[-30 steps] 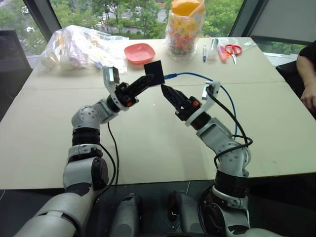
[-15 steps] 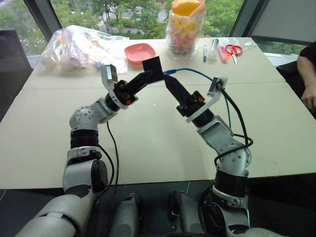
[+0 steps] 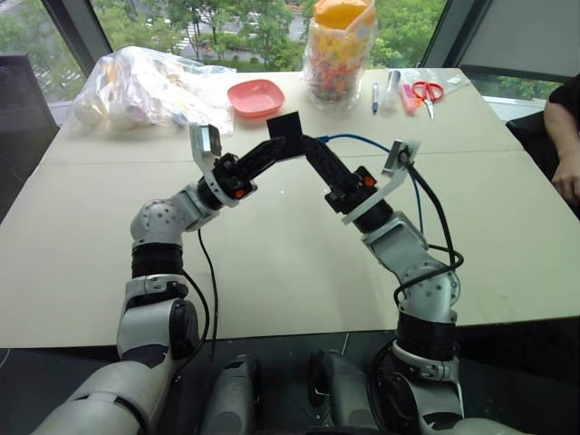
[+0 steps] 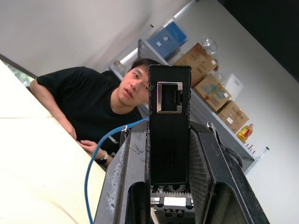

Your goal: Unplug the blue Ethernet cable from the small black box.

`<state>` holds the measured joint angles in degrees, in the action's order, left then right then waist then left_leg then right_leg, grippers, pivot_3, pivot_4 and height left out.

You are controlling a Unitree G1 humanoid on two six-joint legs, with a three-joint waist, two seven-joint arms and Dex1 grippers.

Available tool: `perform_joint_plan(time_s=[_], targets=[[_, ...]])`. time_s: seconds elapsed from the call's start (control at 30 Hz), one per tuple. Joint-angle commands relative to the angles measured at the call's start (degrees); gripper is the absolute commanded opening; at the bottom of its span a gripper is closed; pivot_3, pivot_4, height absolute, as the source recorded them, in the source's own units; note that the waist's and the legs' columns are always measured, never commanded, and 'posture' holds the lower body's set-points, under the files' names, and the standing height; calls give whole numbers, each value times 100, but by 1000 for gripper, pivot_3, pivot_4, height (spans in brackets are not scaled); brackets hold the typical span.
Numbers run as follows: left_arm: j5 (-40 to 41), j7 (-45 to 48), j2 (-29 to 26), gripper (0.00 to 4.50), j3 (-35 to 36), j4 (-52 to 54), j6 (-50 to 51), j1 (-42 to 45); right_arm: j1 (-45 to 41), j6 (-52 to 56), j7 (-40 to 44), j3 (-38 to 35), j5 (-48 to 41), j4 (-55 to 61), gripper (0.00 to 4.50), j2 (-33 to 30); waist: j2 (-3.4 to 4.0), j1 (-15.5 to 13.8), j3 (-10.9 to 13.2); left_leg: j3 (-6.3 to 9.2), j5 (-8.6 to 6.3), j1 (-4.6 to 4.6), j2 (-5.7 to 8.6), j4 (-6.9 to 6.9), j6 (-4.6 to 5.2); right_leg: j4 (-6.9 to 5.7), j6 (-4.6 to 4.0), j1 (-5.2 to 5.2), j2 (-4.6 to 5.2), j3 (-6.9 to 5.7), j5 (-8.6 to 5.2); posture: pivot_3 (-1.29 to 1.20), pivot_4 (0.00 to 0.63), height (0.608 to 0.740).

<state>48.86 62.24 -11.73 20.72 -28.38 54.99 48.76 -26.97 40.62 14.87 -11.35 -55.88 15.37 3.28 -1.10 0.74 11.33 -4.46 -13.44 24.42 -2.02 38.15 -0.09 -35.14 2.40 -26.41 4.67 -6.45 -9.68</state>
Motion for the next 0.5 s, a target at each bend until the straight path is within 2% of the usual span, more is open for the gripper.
perform_joint_plan(time_s=[0.03, 0.1, 0.27, 0.3, 0.5], targets=[[205, 25, 22, 494, -84, 283, 96, -61, -37, -157, 69, 47, -90, 23, 3437, -14, 0, 1, 0, 0, 0, 0, 0, 0, 0, 0, 0, 0, 0, 0, 0, 0, 150, 740], [251, -7, 43, 494, -98, 347, 127, -102, -50, -213, 79, 37, -98, -20, 2829, 7, 0, 0, 0, 0, 0, 0, 0, 0, 0, 0, 0, 0, 0, 0, 0, 0, 150, 740], [262, -40, 35, 494, -105, 375, 100, -132, -47, -350, 93, 75, -112, -111, 297, 63, 0, 1, 0, 1, 0, 1, -1, 0, 0, 2, 0, 0, 0, 0, 0, 0, 150, 740], [267, -46, 27, 494, -104, 361, 88, -131, -43, -370, 87, 73, -139, -123, 41, 79, 0, 0, 0, 1, 0, 1, -1, -1, 0, 3, 1, 0, 0, 0, 0, 0, 150, 740], [237, -81, -6, 494, -93, 273, -31, -113, -29, -381, 24, 73, -213, -173, 41, 72, 0, 0, 0, 1, 0, 1, -3, -1, 0, 3, 0, 0, 1, -1, -1, 0, 150, 740]])
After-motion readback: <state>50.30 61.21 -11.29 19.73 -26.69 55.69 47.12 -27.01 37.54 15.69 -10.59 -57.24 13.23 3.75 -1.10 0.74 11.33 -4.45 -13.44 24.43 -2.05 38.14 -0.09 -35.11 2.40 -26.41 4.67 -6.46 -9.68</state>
